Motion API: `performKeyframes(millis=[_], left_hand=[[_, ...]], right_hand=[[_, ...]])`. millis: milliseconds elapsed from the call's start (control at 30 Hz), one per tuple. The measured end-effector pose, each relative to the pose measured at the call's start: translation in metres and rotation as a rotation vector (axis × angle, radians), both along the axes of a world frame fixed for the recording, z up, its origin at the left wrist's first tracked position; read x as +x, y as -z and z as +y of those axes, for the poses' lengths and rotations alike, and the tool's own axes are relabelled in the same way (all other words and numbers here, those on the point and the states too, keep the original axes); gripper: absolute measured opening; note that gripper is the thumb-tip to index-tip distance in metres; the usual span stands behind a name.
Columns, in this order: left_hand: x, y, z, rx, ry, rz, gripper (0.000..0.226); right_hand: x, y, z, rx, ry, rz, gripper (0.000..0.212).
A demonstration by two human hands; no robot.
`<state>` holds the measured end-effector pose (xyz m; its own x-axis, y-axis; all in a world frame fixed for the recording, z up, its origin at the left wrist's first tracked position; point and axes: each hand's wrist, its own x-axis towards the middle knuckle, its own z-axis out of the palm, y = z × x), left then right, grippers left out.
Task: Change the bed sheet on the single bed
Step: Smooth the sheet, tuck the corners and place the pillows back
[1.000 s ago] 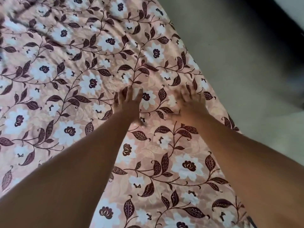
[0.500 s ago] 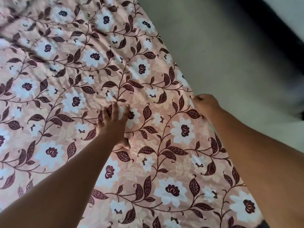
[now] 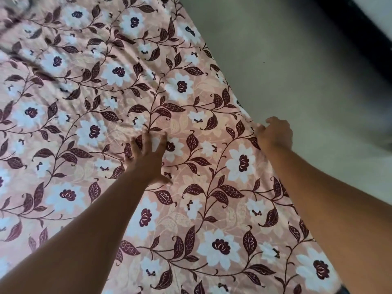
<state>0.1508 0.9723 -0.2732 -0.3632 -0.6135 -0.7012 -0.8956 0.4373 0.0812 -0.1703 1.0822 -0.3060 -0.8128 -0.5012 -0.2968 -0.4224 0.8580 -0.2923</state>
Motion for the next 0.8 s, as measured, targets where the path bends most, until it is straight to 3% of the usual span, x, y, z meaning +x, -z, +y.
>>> performKeyframes(millis=[100,167,233,467,667,800], left_hand=[[0.000,0.001,0.002,-0.012,-0.037,0.032,0.144],[0.003,0.005,0.012,-0.084,-0.050,0.121,0.124],[0.011,0.014,0.030,-0.208,-0.004,0.169,0.103],[0.060,0.035,0.089,-0.466,-0.078,0.210,0.078],[0.118,0.032,0.146,-0.429,-0.180,0.172,0.080],[0.149,0.023,0.181,-0.312,-0.177,0.168,0.085]], right_hand=[[0.045,-0.010,-0.002,-0.282,-0.389,0.162,0.044],[0.074,-0.006,-0.002,-0.197,-0.723,0.096,0.061],[0.081,0.005,0.004,0.005,-0.896,0.129,0.075],[0.069,0.008,0.021,0.149,-0.758,0.226,0.096],[0.074,0.002,0.024,0.247,-0.640,0.178,0.107],[0.087,-0.015,0.008,0.476,-0.539,0.093,0.108]])
